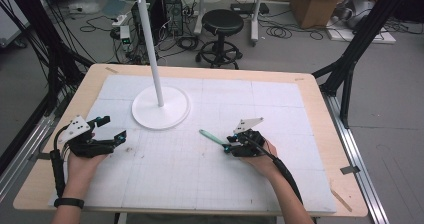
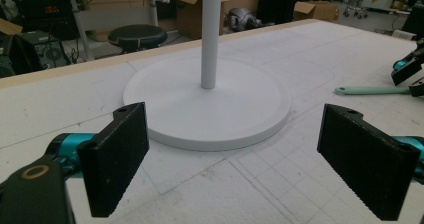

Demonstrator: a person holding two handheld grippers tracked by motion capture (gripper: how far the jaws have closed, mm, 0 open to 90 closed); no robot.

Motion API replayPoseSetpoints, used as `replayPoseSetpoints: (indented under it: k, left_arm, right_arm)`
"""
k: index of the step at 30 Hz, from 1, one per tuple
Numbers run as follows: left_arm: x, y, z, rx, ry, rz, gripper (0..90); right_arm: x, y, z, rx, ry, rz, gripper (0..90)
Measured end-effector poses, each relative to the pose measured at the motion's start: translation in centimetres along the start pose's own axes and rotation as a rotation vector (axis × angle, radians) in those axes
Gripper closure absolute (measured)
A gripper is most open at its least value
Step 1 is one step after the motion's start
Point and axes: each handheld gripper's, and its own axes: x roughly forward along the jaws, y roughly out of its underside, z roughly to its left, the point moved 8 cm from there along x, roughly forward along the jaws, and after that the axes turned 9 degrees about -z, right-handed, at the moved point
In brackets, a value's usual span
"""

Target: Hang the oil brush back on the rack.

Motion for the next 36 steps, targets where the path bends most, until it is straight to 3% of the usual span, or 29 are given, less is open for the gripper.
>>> replayPoseSetpoints:
  k: [3, 10, 23, 30, 36]
  left_arm:
    - [0.0, 0.0, 0.0, 0.003, 0.000, 0.001, 13.7]
    - [0.1, 0.0, -0.1, -0.002, 0.002, 0.002, 13.8]
    - [0.0, 0.0, 0.0, -0.001, -0.003, 0.002, 13.9]
    - [0.0, -0.1, 0.0, -0.005, -0.004, -0.004, 13.9]
    - [-0.1, -0.1, 0.0, -0.003, -0.001, -0.003, 13.9]
  right_arm:
    - [0.0, 0.0, 0.2, -0.023, 0.004, 0.001, 68.8]
    - [0.1, 0.0, 0.4, 0.002, -0.016, 0.005, 81.1]
    - [0.1, -0.3, 0.6, 0.000, -0.009, 0.015, 82.5]
    - [-0.3, -1.7, 0.4, 0.004, 0.005, -0.064, 82.6]
    - [-1.6, -4.5, 0.1, 0.004, -0.003, -0.167, 82.5]
